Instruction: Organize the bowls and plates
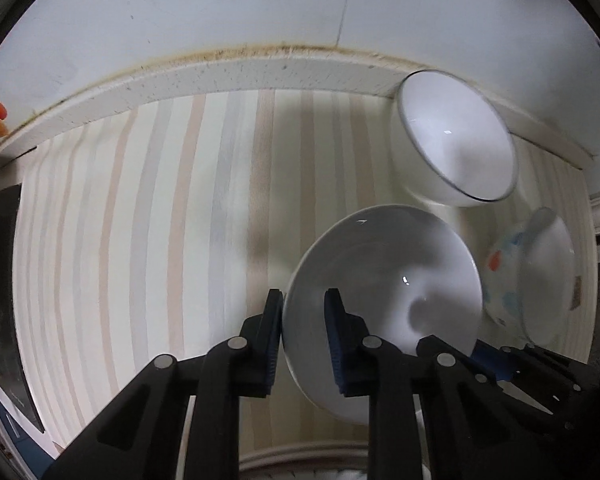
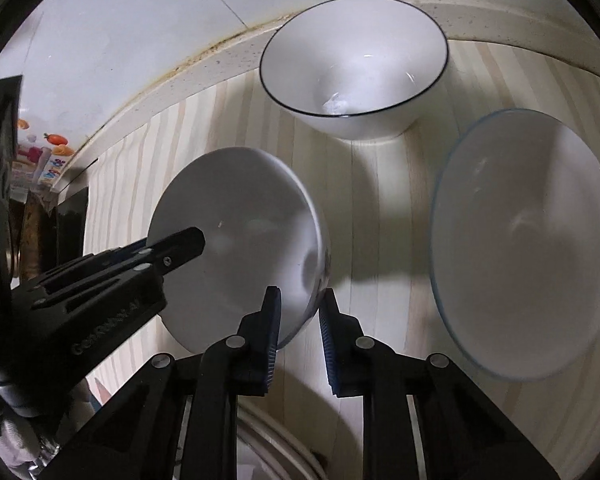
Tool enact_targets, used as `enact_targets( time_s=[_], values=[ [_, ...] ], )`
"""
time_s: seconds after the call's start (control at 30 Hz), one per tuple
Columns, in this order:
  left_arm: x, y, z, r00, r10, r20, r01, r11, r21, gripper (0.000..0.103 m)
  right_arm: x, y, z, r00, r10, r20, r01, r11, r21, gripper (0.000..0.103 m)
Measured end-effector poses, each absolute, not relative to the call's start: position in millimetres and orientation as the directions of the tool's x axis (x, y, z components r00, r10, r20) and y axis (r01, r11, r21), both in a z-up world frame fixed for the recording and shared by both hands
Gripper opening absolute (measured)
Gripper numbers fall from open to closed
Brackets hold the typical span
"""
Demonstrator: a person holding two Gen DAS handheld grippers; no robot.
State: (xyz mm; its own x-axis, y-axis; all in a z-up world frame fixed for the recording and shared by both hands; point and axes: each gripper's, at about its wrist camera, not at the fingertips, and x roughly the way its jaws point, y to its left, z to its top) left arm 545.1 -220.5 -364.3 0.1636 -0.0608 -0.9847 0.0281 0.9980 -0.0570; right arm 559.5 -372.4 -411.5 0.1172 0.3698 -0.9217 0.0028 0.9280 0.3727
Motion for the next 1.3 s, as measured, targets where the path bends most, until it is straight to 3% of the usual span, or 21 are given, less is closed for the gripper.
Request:
enact_targets(
  time_s=[0.5,0.73,1.03,1.3],
  values=[
    [440.6,-292.9,-271.6,0.247,-0.138,-0.959,0.189,0.978,-0.092,0.019,447.8,-442.3,-319.4,0.223,0.360,-0.906,0.002,0.929,0.370,0.022],
    [424.6,-342.4,-297.6,0.181,-0.160,-0.970,0.247,0.962,-0.113,0.019,402.0,-492.5,-329.3,0.224,0.328,-0.918,0.069,0.934,0.350,0.022],
    [404.9,-379.2,-354.5,0.086,-0.116,-0.989,0.310,0.947,-0.085,0.019,374.5,-533.0,-385.2,0.168,0.320,-0.932,0.157,0.925,0.346,0.022],
    [394.0,-394.0,-370.3,0.073,-0.080,-0.994,0.350,0.935,-0.050,0.019,364.4,-543.0,-407.1,0.136,0.312,-0.940,0.182,0.925,0.334,0.022]
  ],
)
